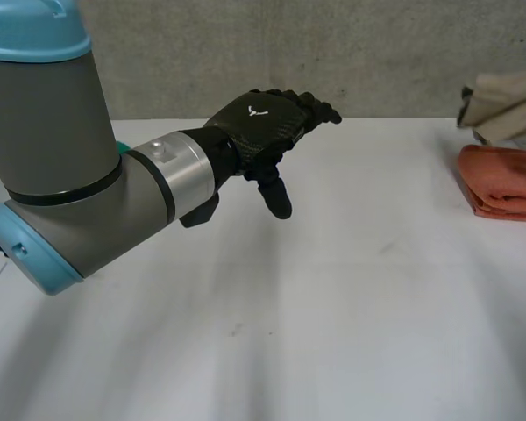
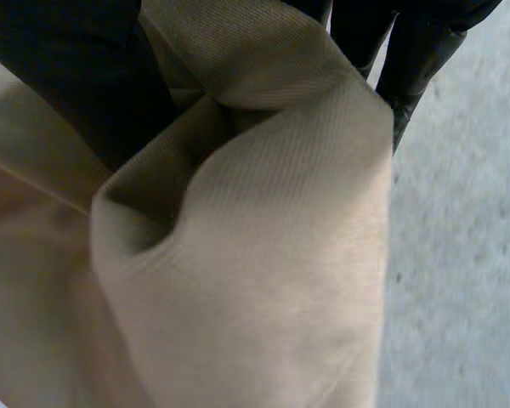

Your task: Fold the laundry.

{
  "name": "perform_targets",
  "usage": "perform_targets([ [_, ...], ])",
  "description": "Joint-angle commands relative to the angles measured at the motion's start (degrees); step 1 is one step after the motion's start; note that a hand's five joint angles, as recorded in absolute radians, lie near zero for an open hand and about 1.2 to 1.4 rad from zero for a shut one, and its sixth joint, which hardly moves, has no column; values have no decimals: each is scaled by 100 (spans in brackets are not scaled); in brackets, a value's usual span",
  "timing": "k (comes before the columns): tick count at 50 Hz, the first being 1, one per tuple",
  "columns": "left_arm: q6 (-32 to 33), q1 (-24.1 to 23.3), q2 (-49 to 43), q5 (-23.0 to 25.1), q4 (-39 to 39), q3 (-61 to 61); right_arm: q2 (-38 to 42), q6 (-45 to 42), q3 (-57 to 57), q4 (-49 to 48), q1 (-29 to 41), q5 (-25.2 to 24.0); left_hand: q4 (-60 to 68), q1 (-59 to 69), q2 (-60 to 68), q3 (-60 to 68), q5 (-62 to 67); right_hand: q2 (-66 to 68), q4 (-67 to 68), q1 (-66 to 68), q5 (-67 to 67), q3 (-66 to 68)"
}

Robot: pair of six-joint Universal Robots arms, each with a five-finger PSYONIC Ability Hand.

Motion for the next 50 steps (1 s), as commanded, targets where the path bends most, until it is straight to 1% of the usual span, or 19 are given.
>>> perform_targets([
  [1, -158, -58, 6, -126, 188, -7, 418, -82, 356, 312, -179, -767, 165, 254, 168, 19, 181, 1287, 1159, 2650, 1605, 1296],
  [4, -149, -93, -12, -232, 197, -42, 401, -161, 874, 365, -398, -1110, 165, 254, 168, 19, 181, 1287, 1159, 2650, 1605, 1296],
  [10, -149, -129, -29, -250, 197, -51, 33, -389, 1718, 339, -854, -1242, 165, 254, 168, 19, 181, 1287, 1159, 2650, 1605, 1296],
  [19, -149, -146, -3, -250, 188, -95, -363, -451, 2167, 426, -1268, -1286, 165, 254, 168, 19, 181, 1287, 1159, 2650, 1605, 1296],
  [24, -149, -146, 6, -250, 188, -130, -627, -460, 2405, 628, -1453, -1698, 165, 254, 168, 19, 181, 1259, 1131, 2623, 1577, 1269],
  [25, -149, -146, 6, -250, 188, -139, -671, -460, 2449, 681, -1462, -1786, 165, 254, 168, 19, 181, 277, 148, 1640, 594, 286],
  [26, -149, -146, 6, -250, 188, -147, -758, -460, 2493, 795, -1462, -1926, 165, 254, 168, 19, 181, -2031, -2160, -668, -1713, -2022],
  [28, -158, -146, 15, -250, 188, -174, -847, -460, 2537, 918, -1462, -1989, 165, 254, 168, 19, 181, -4716, -4844, -3352, -4398, -4706],
  [29, -158, -146, 15, -250, 188, -174, -873, -460, 2546, 971, -1462, -1998, 165, 254, 168, 19, 181, -5713, -5841, -4350, -5395, -5704],
  [34, -166, -146, 23, -250, 188, -218, -1084, -627, 2581, 1349, -1427, -1893, 165, 254, 168, 19, 181, -5713, -5841, -4350, -5395, -5704],
  [36, -158, -146, 24, -250, 188, -270, -1172, -723, 2572, 1472, -1418, -1657, 149, 237, 151, 2, 164, -5713, -5841, -4350, -5395, -5704],
  [37, -158, -146, 24, -241, 188, -297, -1285, -828, 2564, 1551, -1409, -1133, 149, 237, 151, 2, 164, -5713, -5841, -4350, -5395, -5704],
  [40, -149, -138, 85, -241, 188, -341, -1435, -996, 2449, 1657, -1400, -7, 132, 220, 134, -15, 148, -5713, -5841, -4350, -5395, -5704],
  [41, -149, -138, 102, -241, 188, -341, -1523, -1109, 2388, 1701, -1392, 824, 132, 220, 134, -15, 148, -5713, -5841, -4350, -5395, -5704],
  [44, -158, -111, 190, -250, 188, -341, -1638, -1330, 2248, 1797, -1392, 1875, 115, 203, 117, -31, 131, -5713, -5841, -4350, -5395, -5704],
  [45, -158, -102, 199, -250, 188, -341, -1716, -1478, 2125, 1850, -1357, 2365, 115, 203, 117, -31, 131, -5713, -5841, -4350, -5395, -5704],
  [47, -167, -85, 226, -250, 188, -341, -1848, -1585, 2071, 1903, -1269, 2685, 98, 187, 100, -48, 114, -5713, -5841, -4350, -5395, -5704],
  [48, -167, -85, 234, -259, 197, -341, -2006, -1603, 2002, 1973, -1034, 2791, 82, 170, 84, -65, 97, -5713, -5841, -4350, -5395, -5704],
  [50, -167, -76, 278, -268, 197, -341, -2147, -1542, 2001, 2008, -778, 2792, 48, 136, 50, -99, 64, -5713, -5841, -4350, -5395, -5704],
])
